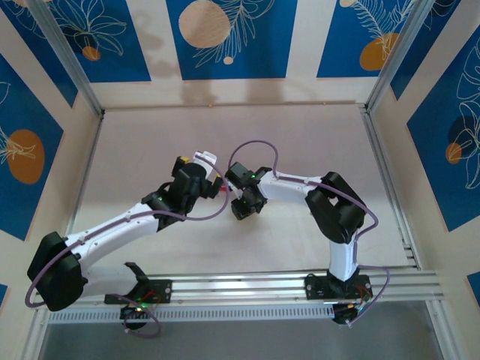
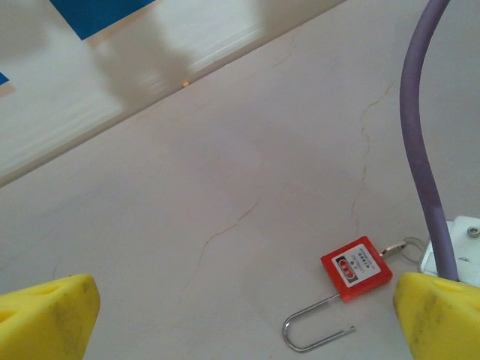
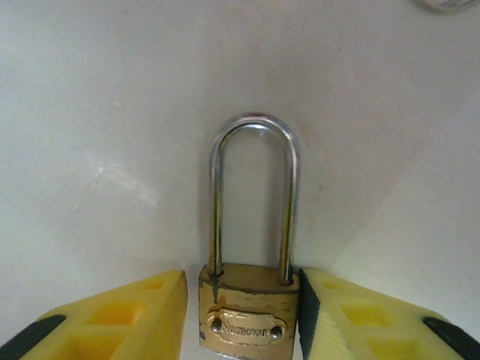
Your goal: Unlock with the key
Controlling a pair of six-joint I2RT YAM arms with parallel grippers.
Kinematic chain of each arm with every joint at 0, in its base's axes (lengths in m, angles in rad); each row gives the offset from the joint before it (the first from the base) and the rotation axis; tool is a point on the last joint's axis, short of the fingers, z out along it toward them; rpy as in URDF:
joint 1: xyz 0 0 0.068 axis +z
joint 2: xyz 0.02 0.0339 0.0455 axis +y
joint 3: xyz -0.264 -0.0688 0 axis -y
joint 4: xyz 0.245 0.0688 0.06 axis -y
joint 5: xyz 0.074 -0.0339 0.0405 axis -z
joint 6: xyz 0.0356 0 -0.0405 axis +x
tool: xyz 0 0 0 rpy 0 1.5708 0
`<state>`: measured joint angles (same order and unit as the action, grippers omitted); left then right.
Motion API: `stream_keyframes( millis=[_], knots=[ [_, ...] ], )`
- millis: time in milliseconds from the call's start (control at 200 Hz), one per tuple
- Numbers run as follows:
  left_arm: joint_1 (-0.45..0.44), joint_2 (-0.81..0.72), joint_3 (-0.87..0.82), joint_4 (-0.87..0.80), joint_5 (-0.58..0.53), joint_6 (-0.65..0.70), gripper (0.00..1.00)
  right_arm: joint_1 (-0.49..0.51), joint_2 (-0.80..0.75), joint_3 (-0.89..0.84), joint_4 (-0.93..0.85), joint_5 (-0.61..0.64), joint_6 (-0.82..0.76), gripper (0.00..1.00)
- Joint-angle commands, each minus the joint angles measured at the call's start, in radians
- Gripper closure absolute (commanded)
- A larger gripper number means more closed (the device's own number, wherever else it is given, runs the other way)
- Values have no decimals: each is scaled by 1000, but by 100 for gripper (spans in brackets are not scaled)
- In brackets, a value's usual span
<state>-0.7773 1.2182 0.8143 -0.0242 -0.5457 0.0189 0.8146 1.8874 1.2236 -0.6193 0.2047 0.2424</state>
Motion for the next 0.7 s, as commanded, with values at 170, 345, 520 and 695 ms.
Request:
stream_keyframes(
  millis=[170,345,520,695],
  knots=[
    [10,-45,-47,252,65,-11,0,-12,-65,-18,-33,-120,27,50],
    [10,-52,-58,272,70,6,0,-23,-62,-12,-50,-98,32,45],
    [8,-66,-91,329,165,39,0,-67,-71,-9,-50,-128,44,41],
    [9,-50,-79,309,116,31,0,-140,-116,-7,-38,-170,71,39]
  ],
)
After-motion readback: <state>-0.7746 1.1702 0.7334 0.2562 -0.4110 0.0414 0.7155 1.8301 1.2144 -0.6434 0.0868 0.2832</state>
